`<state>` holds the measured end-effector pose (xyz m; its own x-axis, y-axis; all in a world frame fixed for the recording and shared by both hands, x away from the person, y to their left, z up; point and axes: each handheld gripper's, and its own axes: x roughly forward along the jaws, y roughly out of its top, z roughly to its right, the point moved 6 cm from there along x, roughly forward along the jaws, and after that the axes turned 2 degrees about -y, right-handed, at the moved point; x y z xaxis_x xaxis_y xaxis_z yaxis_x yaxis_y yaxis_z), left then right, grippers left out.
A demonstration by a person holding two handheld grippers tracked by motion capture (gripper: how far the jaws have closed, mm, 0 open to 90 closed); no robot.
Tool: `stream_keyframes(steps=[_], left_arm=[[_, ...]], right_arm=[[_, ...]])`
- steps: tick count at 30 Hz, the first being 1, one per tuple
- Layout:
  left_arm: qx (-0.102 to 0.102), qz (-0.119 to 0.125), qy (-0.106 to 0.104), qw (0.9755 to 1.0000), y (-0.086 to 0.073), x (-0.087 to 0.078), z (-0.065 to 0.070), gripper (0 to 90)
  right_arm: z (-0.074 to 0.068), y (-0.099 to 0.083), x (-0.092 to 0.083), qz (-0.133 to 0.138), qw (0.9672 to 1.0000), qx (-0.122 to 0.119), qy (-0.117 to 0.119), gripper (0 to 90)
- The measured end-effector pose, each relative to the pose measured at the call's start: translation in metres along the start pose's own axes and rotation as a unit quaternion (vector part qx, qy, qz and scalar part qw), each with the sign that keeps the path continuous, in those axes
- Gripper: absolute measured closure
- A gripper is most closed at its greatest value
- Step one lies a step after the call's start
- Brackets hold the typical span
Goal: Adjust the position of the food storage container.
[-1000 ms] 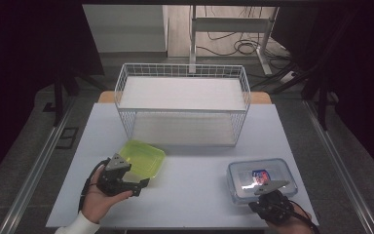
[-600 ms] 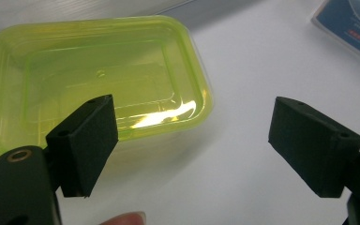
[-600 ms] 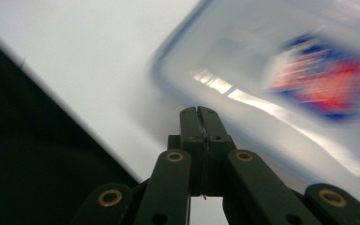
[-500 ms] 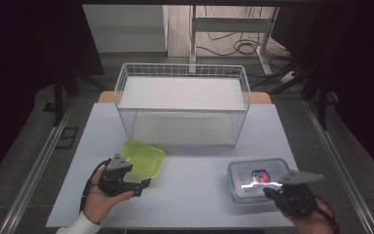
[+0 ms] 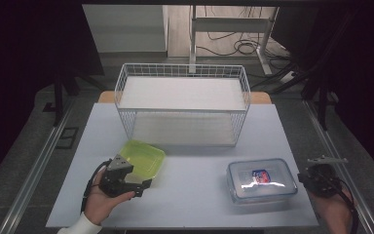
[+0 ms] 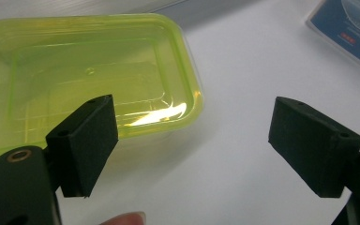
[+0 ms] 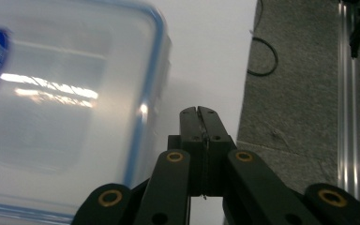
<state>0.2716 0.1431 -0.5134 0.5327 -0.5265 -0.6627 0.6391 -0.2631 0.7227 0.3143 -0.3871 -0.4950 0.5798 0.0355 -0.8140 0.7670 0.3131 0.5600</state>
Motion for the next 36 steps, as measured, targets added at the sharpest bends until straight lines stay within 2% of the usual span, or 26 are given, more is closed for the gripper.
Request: stream_keyframes(steps=[2, 5, 6, 7, 8, 12, 16, 24, 30, 31, 32, 34, 35, 36], left_arm=[[-0.003, 0.004, 0.005, 1.0, 0.001, -0.001, -0.001, 16.1], [-0.006, 0.011, 0.006, 0.9999, 0.002, -0.003, -0.003, 16.2], [-0.007, 0.012, 0.005, 0.9999, 0.003, -0.004, -0.003, 16.3], [-0.008, 0.012, 0.005, 0.9999, 0.003, -0.003, -0.004, 16.3], [-0.009, 0.011, 0.005, 0.9999, 0.003, -0.003, -0.004, 16.3], [-0.008, 0.007, 0.002, 0.9999, 0.003, 0.0, -0.005, 16.4], [-0.006, 0.003, 0.0, 1.0, 0.002, 0.002, -0.003, 16.4], [-0.005, 0.002, -0.004, 1.0, 0.002, 0.002, -0.001, 16.4], [-0.005, -0.001, -0.004, 1.0, 0.001, 0.004, -0.003, 16.5], [-0.005, -0.002, -0.004, 1.0, 0.001, 0.004, -0.003, 16.5], [-0.005, -0.002, -0.004, 1.0, 0.001, 0.004, -0.003, 16.5], [-0.003, -0.002, -0.004, 1.0, 0.001, 0.005, -0.002, 16.6], [-0.003, -0.002, -0.004, 1.0, 0.001, 0.005, -0.002, 16.5], [-0.003, -0.002, -0.004, 1.0, 0.001, 0.005, -0.002, 16.5]], right_arm=[[0.0, -0.003, 0.001, -0.002, 1.0, -0.002, -0.001, 89.2], [-0.001, -0.012, 0.003, -0.011, 0.9999, -0.007, 0.011, 89.2], [-0.002, -0.015, 0.003, -0.015, 0.9996, -0.006, 0.022, 89.2], [-0.002, -0.015, 0.003, -0.015, 0.9996, -0.006, 0.022, 89.2], [-0.006, -0.015, 0.003, -0.017, 0.999, -0.011, 0.039, 89.2], [-0.009, -0.015, 0.003, -0.025, 0.9991, -0.022, 0.027, 89.3], [-0.013, -0.016, 0.003, -0.028, 0.9986, -0.019, 0.041, 89.3], [-0.036, -0.012, 0.003, -0.028, 0.9969, -0.044, 0.058, 89.3], [-0.043, -0.009, 0.005, -0.026, 0.9964, -0.049, 0.063, 89.3], [-0.05, -0.009, 0.008, -0.03, 0.9956, -0.054, 0.071, 89.3], [-0.05, -0.009, 0.008, -0.03, 0.9956, -0.054, 0.071, 89.3], [-0.063, -0.007, 0.011, -0.033, 0.9938, -0.07, 0.08, 89.3], [-0.063, -0.007, 0.011, -0.033, 0.9938, -0.07, 0.08, 89.3], [-0.069, -0.006, 0.012, -0.032, 0.9932, -0.074, 0.084, 89.3]])
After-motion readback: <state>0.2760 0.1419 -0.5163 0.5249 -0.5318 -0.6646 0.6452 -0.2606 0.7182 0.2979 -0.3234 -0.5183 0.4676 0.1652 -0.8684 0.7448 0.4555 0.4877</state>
